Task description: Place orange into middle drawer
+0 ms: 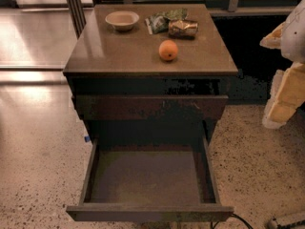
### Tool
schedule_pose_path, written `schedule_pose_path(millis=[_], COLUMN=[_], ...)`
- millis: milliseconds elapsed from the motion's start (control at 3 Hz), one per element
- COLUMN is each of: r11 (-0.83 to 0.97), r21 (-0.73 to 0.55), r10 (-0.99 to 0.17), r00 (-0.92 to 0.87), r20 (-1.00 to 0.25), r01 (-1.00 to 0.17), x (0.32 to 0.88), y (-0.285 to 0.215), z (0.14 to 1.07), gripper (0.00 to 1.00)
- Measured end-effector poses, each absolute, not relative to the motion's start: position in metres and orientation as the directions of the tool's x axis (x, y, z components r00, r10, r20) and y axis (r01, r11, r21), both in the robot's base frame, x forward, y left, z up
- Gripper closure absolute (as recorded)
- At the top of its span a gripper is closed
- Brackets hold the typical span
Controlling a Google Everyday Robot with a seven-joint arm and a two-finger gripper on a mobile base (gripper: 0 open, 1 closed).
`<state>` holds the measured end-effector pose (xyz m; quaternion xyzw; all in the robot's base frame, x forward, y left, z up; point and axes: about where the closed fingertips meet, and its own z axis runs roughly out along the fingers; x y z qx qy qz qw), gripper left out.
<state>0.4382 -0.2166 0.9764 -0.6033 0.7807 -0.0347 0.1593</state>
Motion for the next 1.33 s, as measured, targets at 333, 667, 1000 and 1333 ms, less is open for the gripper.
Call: schedule_pose_path(millis=[333,667,1000,1333], r11=[0.27,0.251,0.208,0.163], r21=[-0.247,-0.27,-0.275,-0.251], r10=[-0.953,-0.954,-0.959,-0.959], r00=[-0.221,-0.19,-0.14,-0.094], r20=[-0.207,-0.232,-0.247,-0.268], r01=[-0.931,-0.93,-0.939,-0.954], x=[0.438,0.467,0.512,0.559], y=[-0.217,-0.214,-0.208,-0.196], z=[0.977,0.978,0.976,0.966], gripper=[0.0,0.0,0.0,0.0])
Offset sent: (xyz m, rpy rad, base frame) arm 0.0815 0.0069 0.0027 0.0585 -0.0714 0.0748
